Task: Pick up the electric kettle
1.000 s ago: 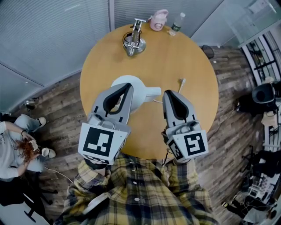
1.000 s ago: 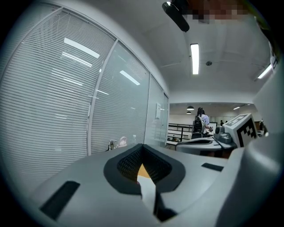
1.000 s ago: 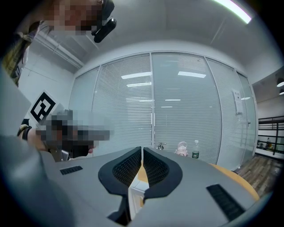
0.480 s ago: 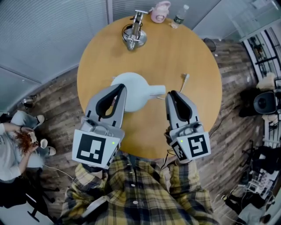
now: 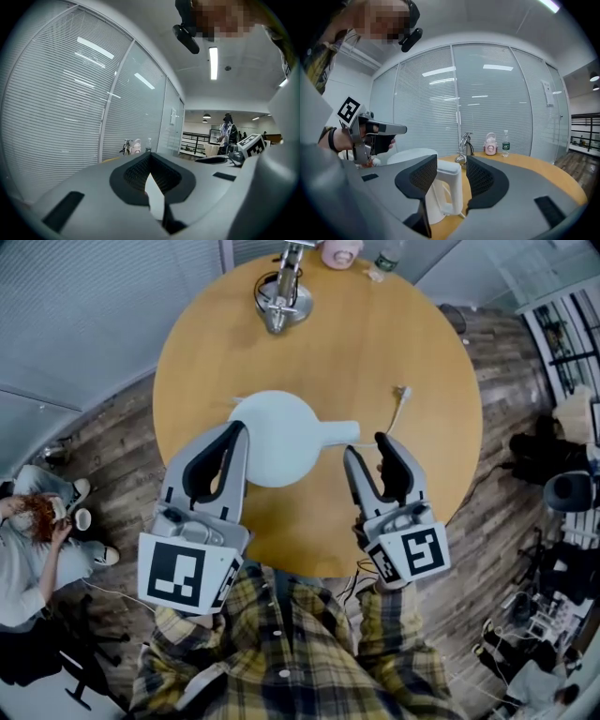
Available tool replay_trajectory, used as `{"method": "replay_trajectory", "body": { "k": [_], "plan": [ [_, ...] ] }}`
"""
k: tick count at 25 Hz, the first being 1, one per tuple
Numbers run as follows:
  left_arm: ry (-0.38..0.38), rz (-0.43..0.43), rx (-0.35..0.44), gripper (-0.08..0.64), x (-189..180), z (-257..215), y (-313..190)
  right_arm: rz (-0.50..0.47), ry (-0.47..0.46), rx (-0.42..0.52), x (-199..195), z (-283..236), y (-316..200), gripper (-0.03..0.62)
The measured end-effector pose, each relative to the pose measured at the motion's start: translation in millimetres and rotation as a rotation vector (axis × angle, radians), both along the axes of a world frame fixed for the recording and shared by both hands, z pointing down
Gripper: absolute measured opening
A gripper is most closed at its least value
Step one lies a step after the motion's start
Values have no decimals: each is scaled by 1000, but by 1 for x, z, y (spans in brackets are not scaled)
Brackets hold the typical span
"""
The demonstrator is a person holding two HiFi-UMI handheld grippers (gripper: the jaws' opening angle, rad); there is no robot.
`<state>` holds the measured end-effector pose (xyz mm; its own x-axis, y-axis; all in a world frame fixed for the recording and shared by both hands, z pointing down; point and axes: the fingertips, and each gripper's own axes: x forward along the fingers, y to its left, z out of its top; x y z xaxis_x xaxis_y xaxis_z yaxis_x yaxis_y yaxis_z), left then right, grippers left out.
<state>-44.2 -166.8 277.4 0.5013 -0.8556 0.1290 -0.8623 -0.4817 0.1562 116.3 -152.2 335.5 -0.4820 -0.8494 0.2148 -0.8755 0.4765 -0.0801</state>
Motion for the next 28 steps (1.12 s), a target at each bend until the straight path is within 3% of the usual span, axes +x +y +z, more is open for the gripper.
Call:
{"method": "replay_trajectory", "body": {
  "k": [14, 28],
  "plan": [
    [10, 17, -61, 3, 1, 24, -3, 26, 15, -105, -1, 78, -4, 196],
    [13, 17, -55, 3, -5, 34, -8, 17, 23, -69, -14, 109, -43, 196]
  ]
}}
